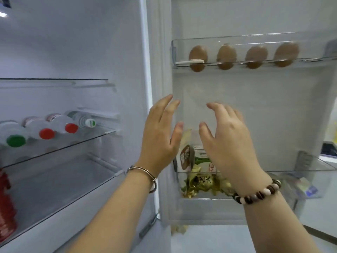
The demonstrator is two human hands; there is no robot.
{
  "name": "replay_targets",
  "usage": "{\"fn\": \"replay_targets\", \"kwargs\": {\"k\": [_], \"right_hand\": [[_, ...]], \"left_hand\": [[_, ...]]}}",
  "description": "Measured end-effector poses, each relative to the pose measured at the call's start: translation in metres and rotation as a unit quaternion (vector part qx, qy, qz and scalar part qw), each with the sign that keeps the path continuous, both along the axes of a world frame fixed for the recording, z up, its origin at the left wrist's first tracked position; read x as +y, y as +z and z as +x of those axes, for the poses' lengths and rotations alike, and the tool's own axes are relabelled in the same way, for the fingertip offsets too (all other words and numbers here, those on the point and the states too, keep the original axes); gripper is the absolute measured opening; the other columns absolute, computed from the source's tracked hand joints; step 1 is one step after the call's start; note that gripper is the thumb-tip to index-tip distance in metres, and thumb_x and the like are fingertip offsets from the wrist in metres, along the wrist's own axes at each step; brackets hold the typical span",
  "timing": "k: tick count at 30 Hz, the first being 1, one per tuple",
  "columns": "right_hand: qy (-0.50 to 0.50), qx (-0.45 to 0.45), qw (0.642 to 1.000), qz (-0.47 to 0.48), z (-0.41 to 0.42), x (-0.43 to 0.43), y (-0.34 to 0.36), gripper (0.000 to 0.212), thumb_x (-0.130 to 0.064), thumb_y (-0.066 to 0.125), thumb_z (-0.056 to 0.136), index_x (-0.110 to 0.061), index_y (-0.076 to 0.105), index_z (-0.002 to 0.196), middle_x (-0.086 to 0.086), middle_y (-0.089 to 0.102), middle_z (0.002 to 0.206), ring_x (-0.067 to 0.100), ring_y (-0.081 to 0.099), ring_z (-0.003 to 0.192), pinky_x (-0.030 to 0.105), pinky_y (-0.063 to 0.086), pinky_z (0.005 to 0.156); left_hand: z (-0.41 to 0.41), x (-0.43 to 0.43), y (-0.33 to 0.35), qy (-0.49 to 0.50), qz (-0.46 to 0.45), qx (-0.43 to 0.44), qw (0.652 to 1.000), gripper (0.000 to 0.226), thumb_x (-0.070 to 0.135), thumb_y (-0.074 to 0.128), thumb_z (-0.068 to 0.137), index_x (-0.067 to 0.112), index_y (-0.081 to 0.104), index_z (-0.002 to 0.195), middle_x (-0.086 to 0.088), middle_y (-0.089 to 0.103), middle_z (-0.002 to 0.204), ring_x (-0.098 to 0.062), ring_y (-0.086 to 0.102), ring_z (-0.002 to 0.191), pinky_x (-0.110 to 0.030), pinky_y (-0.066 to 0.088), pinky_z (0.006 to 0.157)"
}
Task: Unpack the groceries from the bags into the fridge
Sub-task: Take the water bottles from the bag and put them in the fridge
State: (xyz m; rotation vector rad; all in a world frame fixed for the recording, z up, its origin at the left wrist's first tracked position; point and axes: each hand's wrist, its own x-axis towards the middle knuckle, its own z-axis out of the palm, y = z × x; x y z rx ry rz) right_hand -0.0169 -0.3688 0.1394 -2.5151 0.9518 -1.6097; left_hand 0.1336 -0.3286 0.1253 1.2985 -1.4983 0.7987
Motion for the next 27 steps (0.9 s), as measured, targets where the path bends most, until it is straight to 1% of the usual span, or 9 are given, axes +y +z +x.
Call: {"fn": "replay_targets", "kwargs": {"k": [4, 9, 11, 14, 17, 19, 22, 25, 27], "right_hand": [[-0.061, 0.006, 0.998, 0.013, -0.064, -0.030, -0.010, 0.044, -0.024, 0.053, 0.091, -0.008, 0.047, 0.132, 0.010, 0.050, 0.134, 0.025, 0.038, 0.127, 0.035, 0.033, 0.104], [-0.146, 0.015, 0.989, 0.025, -0.161, -0.056, -0.026, 0.049, -0.027, 0.050, 0.091, -0.004, 0.046, 0.134, 0.016, 0.044, 0.139, 0.030, 0.034, 0.132, 0.041, 0.027, 0.111], [-0.179, 0.016, 0.983, 0.030, -0.209, -0.064, -0.036, 0.053, -0.031, 0.045, 0.088, -0.003, 0.045, 0.134, 0.017, 0.043, 0.140, 0.032, 0.034, 0.132, 0.043, 0.026, 0.112], [-0.235, 0.021, 0.971, 0.042, -0.284, -0.072, -0.053, 0.054, -0.032, 0.048, 0.092, -0.007, 0.039, 0.139, 0.015, 0.035, 0.147, 0.029, 0.026, 0.137, 0.040, 0.018, 0.114], [-0.306, 0.029, 0.950, 0.048, -0.359, -0.074, -0.071, 0.061, -0.040, 0.038, 0.091, -0.010, 0.031, 0.144, 0.012, 0.024, 0.153, 0.027, 0.017, 0.142, 0.039, 0.012, 0.117], [-0.358, 0.030, 0.932, 0.058, -0.409, -0.071, -0.081, 0.062, -0.042, 0.035, 0.093, -0.012, 0.027, 0.146, 0.011, 0.020, 0.155, 0.025, 0.014, 0.143, 0.038, 0.008, 0.117], [-0.417, 0.019, 0.905, 0.085, -0.478, -0.063, -0.092, 0.057, -0.038, 0.038, 0.098, -0.013, 0.024, 0.147, 0.009, 0.017, 0.156, 0.023, 0.010, 0.144, 0.032, 0.003, 0.115], [-0.461, -0.009, 0.880, 0.113, -0.538, -0.053, -0.104, 0.058, -0.040, 0.036, 0.097, -0.013, 0.023, 0.148, 0.009, 0.015, 0.157, 0.022, 0.007, 0.145, 0.036, 0.006, 0.117], [-0.494, -0.028, 0.860, 0.126, -0.574, -0.046, -0.113, 0.059, -0.041, 0.036, 0.098, -0.012, 0.023, 0.148, 0.008, 0.014, 0.157, 0.021, 0.007, 0.145, 0.035, 0.007, 0.117]], "left_hand": [[-0.068, -0.024, 0.006, -0.028, 0.012, -0.037, 0.999, 0.046, 0.027, 0.039, 0.094, 0.007, 0.045, 0.135, -0.012, 0.043, 0.141, -0.023, 0.034, 0.132, -0.038, 0.030, 0.111], [-0.156, -0.065, -0.004, -0.078, 0.044, -0.058, 0.994, 0.048, 0.030, 0.040, 0.093, 0.008, 0.045, 0.136, -0.013, 0.041, 0.144, -0.026, 0.034, 0.134, -0.043, 0.031, 0.110], [-0.199, -0.083, -0.013, -0.110, 0.068, -0.051, 0.990, 0.052, 0.033, 0.039, 0.093, 0.010, 0.040, 0.140, -0.013, 0.036, 0.148, -0.026, 0.029, 0.138, -0.046, 0.029, 0.111], [-0.272, -0.110, -0.031, -0.163, 0.109, -0.058, 0.979, 0.058, 0.039, 0.034, 0.094, 0.018, 0.025, 0.147, -0.008, 0.021, 0.156, -0.022, 0.013, 0.145, -0.051, 0.020, 0.115], [-0.347, -0.135, -0.047, -0.217, 0.135, -0.071, 0.964, 0.060, 0.044, 0.029, 0.095, 0.024, 0.014, 0.149, -0.004, 0.011, 0.159, -0.019, 0.001, 0.147, -0.045, 0.006, 0.118], [-0.397, -0.146, -0.057, -0.248, 0.143, -0.071, 0.956, 0.060, 0.044, 0.029, 0.095, 0.024, 0.014, 0.150, -0.004, 0.010, 0.159, -0.020, 0.001, 0.147, -0.046, 0.006, 0.118], [-0.472, -0.156, -0.072, -0.296, 0.166, -0.068, 0.938, 0.061, 0.044, 0.028, 0.094, 0.023, 0.016, 0.150, -0.004, 0.009, 0.159, -0.019, -0.001, 0.146, -0.047, 0.006, 0.118], [-0.544, -0.162, -0.086, -0.339, 0.189, -0.085, 0.918, 0.063, 0.047, 0.024, 0.092, 0.027, 0.011, 0.150, -0.002, 0.006, 0.159, -0.018, -0.005, 0.146, -0.048, 0.002, 0.118], [-0.591, -0.167, -0.092, -0.364, 0.199, -0.098, 0.904, 0.064, 0.049, 0.021, 0.091, 0.029, 0.008, 0.150, -0.001, 0.004, 0.160, -0.019, -0.007, 0.146, -0.046, -0.002, 0.118]]}}
